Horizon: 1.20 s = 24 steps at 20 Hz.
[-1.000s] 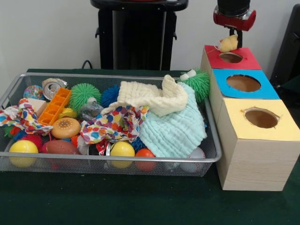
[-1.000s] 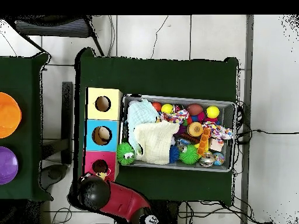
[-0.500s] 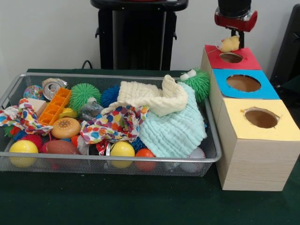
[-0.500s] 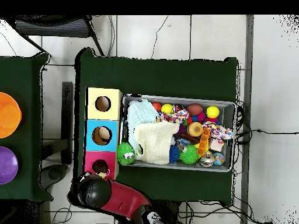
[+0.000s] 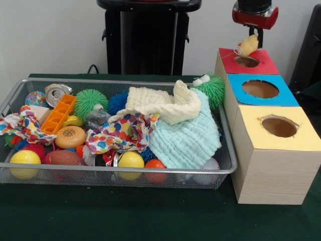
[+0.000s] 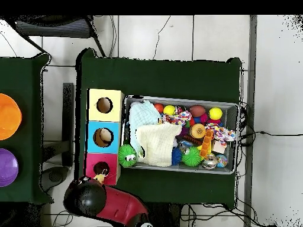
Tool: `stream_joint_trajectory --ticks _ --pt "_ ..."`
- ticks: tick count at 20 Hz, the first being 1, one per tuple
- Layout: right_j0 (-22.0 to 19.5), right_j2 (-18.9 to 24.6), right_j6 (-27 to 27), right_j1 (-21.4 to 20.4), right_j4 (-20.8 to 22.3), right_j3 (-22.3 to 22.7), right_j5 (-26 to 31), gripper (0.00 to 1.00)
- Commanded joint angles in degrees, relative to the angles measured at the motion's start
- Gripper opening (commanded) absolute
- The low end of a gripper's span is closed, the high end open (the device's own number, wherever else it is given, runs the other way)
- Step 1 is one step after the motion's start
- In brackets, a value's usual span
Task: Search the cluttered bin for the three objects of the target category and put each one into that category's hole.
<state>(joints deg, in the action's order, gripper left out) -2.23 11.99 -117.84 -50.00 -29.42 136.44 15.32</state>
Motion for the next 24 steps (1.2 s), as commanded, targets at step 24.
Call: stream_joint_trajectory --ticks 24 --pt "1.5 -3.7 -7.5 1.0 0.4 -10.3 2.6 0.0"
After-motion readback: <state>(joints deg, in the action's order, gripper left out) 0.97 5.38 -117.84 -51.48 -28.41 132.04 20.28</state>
